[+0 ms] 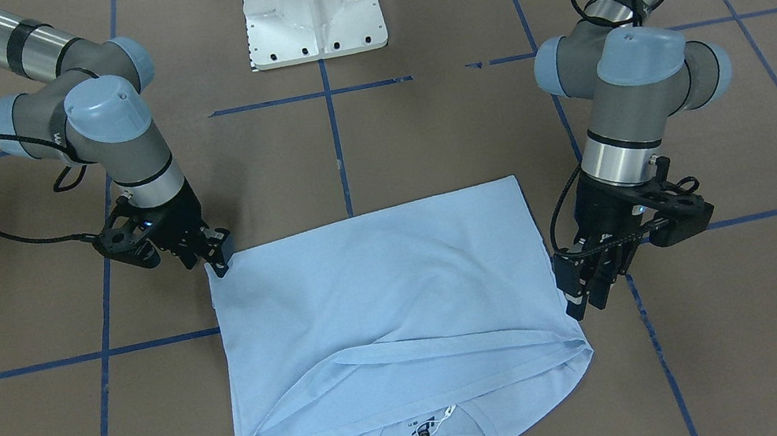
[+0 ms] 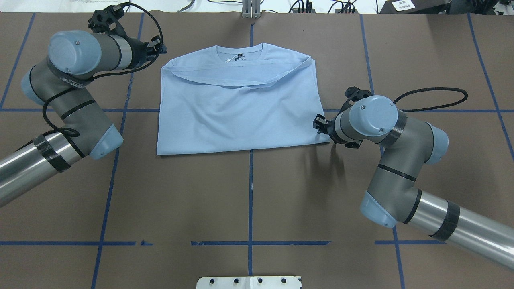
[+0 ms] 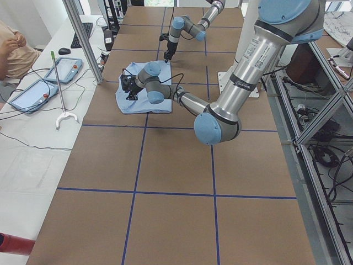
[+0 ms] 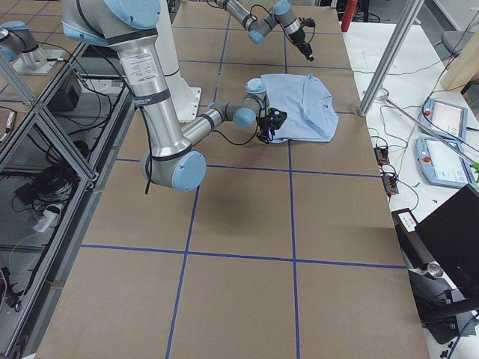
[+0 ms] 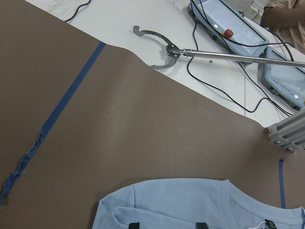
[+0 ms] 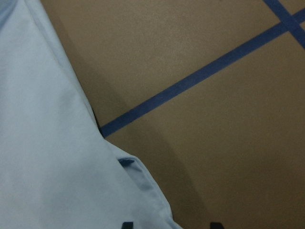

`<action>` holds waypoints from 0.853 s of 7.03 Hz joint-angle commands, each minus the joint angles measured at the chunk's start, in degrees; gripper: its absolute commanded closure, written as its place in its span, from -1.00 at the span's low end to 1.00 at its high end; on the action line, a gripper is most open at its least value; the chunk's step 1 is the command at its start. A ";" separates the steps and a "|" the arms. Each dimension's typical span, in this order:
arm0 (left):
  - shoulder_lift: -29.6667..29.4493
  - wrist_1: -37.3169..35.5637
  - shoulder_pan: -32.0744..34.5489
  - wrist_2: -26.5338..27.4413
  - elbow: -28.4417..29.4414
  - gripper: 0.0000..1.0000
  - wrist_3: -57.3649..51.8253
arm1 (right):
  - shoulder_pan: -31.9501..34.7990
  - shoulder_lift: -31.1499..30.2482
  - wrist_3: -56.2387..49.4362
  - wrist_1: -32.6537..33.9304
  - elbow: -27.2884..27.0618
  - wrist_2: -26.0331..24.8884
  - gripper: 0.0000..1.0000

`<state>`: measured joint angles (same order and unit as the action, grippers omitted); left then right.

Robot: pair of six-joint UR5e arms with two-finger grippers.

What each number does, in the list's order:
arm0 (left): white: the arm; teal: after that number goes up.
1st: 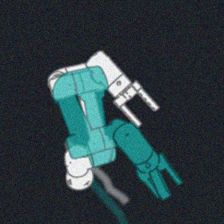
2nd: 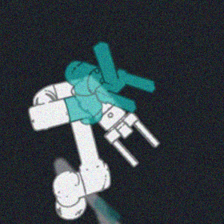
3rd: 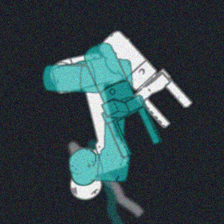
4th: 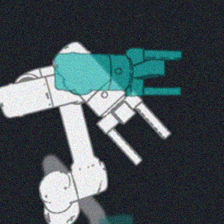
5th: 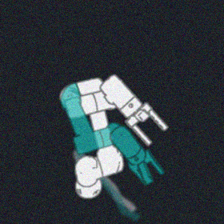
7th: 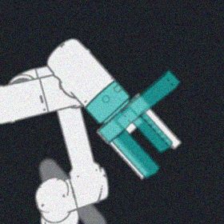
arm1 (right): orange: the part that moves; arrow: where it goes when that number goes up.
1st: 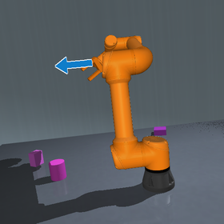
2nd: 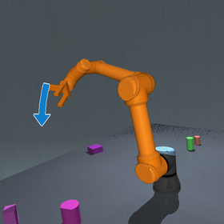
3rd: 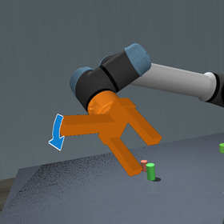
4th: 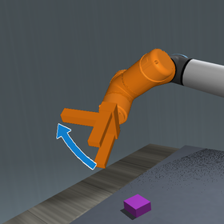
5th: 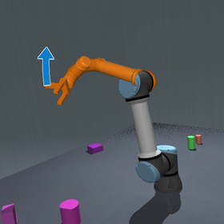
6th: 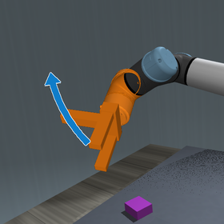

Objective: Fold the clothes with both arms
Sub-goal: 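Move the right gripper to the folded shirt's corner nearest it and grasp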

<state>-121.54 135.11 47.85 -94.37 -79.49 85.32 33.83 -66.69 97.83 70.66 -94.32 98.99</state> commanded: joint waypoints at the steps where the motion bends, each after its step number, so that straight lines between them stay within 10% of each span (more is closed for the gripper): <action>1: 0.16 -0.03 -0.03 -0.03 -0.13 0.01 -0.07 | -0.52 0.33 1.40 0.00 0.63 -0.02 -0.12; 2: 0.25 -0.03 -0.03 0.06 -0.13 0.01 -0.07 | -0.52 0.42 1.40 0.00 0.89 -0.02 0.05; 3: 0.95 -0.03 -0.03 0.15 -0.13 0.01 -0.07 | -0.44 0.51 1.49 0.00 0.89 -0.11 0.95; 6: 1.13 -0.03 -0.03 0.41 0.13 0.01 -0.15 | 0.44 0.68 0.53 -0.09 0.72 -0.02 1.00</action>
<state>-120.51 135.09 47.77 -94.12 -79.52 85.18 33.96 -66.12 98.67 70.59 -93.51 98.90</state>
